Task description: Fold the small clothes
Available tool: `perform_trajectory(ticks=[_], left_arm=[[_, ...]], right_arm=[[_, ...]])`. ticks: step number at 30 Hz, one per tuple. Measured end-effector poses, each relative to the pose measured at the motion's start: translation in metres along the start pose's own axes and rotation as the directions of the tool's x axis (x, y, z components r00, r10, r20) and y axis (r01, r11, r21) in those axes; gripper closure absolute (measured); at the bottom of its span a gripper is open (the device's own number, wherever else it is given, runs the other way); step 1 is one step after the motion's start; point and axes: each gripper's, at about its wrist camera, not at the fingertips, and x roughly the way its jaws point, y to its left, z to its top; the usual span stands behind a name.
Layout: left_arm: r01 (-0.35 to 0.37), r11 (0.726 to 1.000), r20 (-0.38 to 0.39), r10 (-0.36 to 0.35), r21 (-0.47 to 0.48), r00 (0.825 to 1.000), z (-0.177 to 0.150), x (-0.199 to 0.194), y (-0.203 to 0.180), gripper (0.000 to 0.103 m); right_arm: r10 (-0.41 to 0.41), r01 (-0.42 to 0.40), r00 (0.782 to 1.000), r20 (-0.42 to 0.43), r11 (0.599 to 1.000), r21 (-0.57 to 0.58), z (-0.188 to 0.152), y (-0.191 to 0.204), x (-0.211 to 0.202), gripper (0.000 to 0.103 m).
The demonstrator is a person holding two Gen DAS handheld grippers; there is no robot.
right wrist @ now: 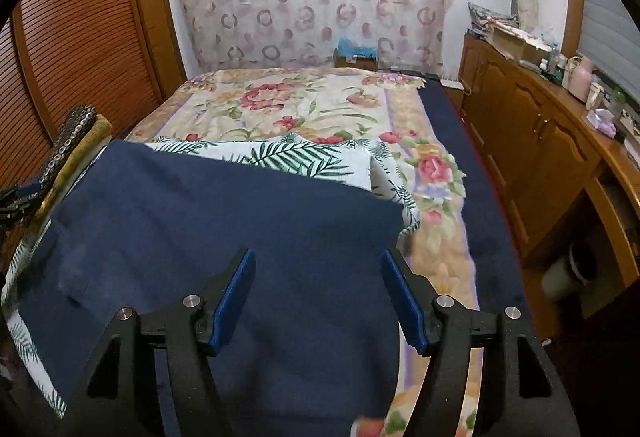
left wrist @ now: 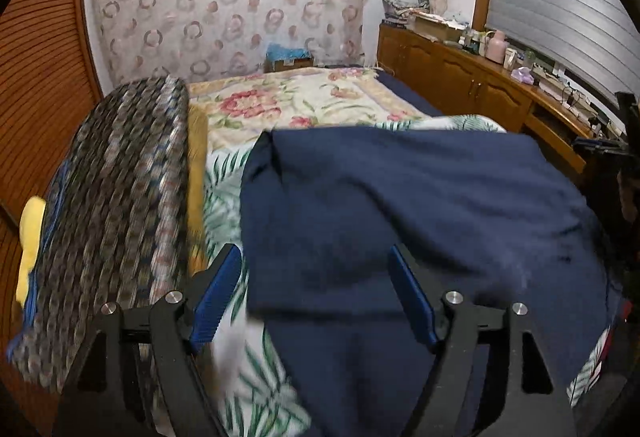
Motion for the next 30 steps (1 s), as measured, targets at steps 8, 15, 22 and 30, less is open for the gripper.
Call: perform_trajectory(ticks=[8,15,22,30], left_arm=[[-0.015,0.999,-0.010,0.015,-0.036,1.000,-0.048,-0.031,0.011,0.029],[-0.040,0.997,-0.055,0.037,-0.059,0.998,-0.088,-0.039,0.015,0.055],[-0.045,0.995,-0.059,0.040,-0.085,0.997,-0.109,-0.040,0.013,0.064],[-0.030,0.996,-0.082,0.023,-0.083,0.996,-0.118,-0.034,0.013,0.064]], right_arm=[[-0.017,0.017,0.999,0.030,1.000,-0.002,-0.027,0.008,-0.035,0.036],[-0.027,0.028,0.997,0.068,0.999,-0.022,-0.045,0.020,-0.060,0.036],[-0.017,0.019,0.998,0.054,0.999,-0.043,-0.068,0.033,-0.061,0.036],[-0.005,0.006,1.000,0.030,0.999,-0.035,-0.082,0.036,-0.055,0.036]])
